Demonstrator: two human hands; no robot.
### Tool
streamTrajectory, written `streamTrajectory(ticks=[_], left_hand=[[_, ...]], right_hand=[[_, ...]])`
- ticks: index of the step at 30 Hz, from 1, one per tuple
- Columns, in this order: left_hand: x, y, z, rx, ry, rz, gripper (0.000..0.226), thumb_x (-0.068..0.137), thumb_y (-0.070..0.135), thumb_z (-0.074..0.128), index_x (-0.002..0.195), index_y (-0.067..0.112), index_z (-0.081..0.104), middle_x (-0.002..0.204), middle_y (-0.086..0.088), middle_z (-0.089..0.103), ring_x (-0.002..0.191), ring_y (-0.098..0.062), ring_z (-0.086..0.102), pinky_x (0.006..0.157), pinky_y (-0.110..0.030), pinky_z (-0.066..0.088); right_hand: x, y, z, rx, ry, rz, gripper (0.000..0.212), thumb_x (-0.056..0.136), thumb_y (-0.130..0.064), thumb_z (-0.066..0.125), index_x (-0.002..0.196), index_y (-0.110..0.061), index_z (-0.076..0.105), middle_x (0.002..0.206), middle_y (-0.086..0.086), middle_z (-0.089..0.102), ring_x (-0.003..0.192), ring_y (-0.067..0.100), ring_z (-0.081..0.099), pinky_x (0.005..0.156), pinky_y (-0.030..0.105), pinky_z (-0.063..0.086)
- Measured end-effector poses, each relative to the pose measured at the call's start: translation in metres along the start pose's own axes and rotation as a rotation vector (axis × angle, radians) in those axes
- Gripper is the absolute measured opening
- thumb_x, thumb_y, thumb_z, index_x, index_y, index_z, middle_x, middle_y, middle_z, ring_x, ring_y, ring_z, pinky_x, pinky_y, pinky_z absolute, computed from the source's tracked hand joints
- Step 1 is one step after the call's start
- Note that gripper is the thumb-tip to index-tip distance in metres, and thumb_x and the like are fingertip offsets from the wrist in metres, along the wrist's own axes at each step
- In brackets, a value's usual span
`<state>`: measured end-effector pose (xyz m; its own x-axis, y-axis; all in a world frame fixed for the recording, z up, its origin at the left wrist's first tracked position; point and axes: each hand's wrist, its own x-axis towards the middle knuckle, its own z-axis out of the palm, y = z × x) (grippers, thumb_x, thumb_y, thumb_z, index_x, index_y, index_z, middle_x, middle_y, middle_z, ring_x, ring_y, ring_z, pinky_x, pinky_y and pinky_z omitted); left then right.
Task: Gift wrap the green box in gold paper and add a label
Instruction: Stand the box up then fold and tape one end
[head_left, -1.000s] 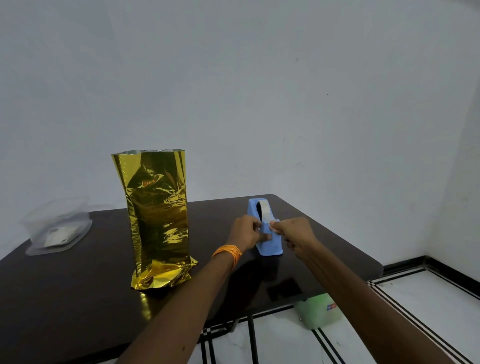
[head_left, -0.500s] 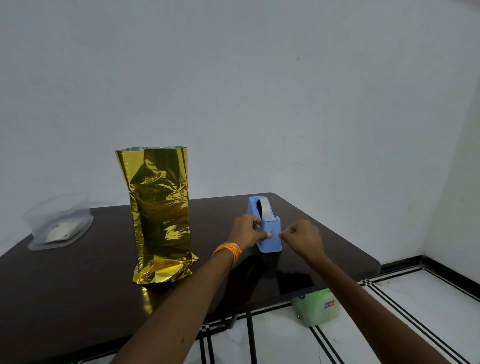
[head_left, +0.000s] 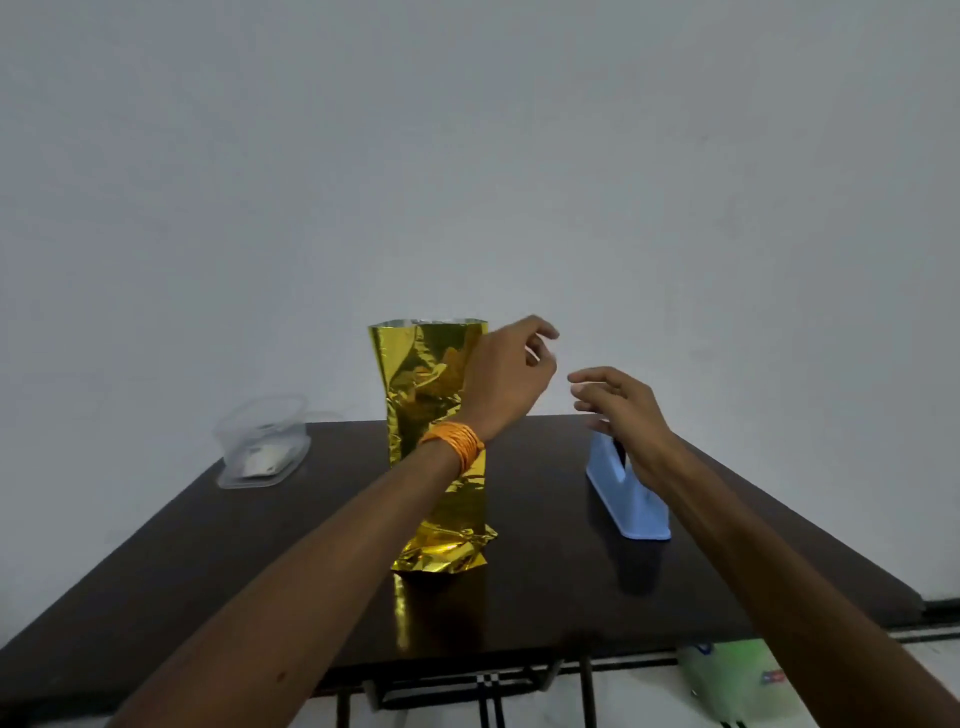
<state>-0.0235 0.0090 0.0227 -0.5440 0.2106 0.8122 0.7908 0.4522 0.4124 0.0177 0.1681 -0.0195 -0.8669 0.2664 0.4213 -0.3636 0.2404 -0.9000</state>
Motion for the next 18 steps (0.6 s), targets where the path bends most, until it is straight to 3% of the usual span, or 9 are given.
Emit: streamTrajectory(ticks=[3, 6, 9, 12, 15, 18], left_hand=[[0.013, -0.001, -0.039, 0.042, 0.094, 0.058, 0.017, 0.090, 0.020, 0.063, 0.105, 0.023, 0.068, 0.082, 0.009, 0.067, 0.074, -0.005, 0.065, 0.069, -0.022, 0.056], [0.023, -0.013, -0.069, 0.113, 0.125, 0.048, 0.019, 0.090, 0.027, 0.063, 0.107, 0.022, 0.067, 0.083, 0.008, 0.068, 0.081, -0.008, 0.064, 0.078, -0.030, 0.056], [0.029, -0.032, -0.091, 0.255, -0.032, -0.034, 0.040, 0.085, 0.051, 0.059, 0.114, 0.025, 0.064, 0.096, 0.006, 0.069, 0.097, -0.014, 0.060, 0.090, -0.038, 0.049], [0.026, -0.047, -0.107, 0.415, -0.269, -0.087, 0.061, 0.067, 0.069, 0.057, 0.110, 0.026, 0.067, 0.097, 0.004, 0.071, 0.096, -0.019, 0.061, 0.090, -0.041, 0.048], [0.020, -0.058, -0.114, 0.442, -0.339, -0.072, 0.046, 0.065, 0.057, 0.069, 0.091, 0.020, 0.073, 0.080, 0.003, 0.068, 0.084, -0.021, 0.062, 0.084, -0.045, 0.052], [0.015, -0.059, -0.119, 0.294, -0.317, -0.043, 0.031, 0.071, 0.043, 0.077, 0.087, 0.017, 0.075, 0.084, 0.001, 0.070, 0.080, -0.017, 0.062, 0.079, -0.044, 0.055]], right_hand=[[0.011, -0.013, 0.028, 0.026, -0.081, -0.076, 0.017, 0.095, -0.024, 0.063, 0.110, -0.026, 0.071, 0.110, -0.003, 0.071, 0.103, 0.013, 0.068, 0.092, 0.032, 0.056], [0.020, -0.024, 0.050, 0.055, -0.158, -0.115, 0.022, 0.097, -0.024, 0.060, 0.118, -0.026, 0.067, 0.114, 0.001, 0.070, 0.106, 0.012, 0.068, 0.099, 0.036, 0.054], [0.027, -0.033, 0.067, 0.083, -0.217, -0.131, 0.026, 0.100, -0.022, 0.054, 0.126, -0.024, 0.061, 0.114, 0.006, 0.071, 0.107, 0.015, 0.068, 0.101, 0.038, 0.051], [0.030, -0.039, 0.080, 0.054, -0.234, -0.153, 0.028, 0.102, -0.020, 0.049, 0.130, -0.022, 0.056, 0.108, 0.008, 0.072, 0.106, 0.016, 0.068, 0.103, 0.040, 0.048], [0.033, -0.039, 0.088, -0.030, -0.267, -0.159, 0.030, 0.105, -0.023, 0.042, 0.133, -0.021, 0.051, 0.101, 0.011, 0.073, 0.106, 0.017, 0.066, 0.109, 0.042, 0.043], [0.035, -0.037, 0.093, -0.071, -0.317, -0.162, 0.033, 0.103, -0.033, 0.038, 0.133, -0.025, 0.048, 0.099, 0.011, 0.075, 0.107, 0.017, 0.066, 0.111, 0.044, 0.038]])
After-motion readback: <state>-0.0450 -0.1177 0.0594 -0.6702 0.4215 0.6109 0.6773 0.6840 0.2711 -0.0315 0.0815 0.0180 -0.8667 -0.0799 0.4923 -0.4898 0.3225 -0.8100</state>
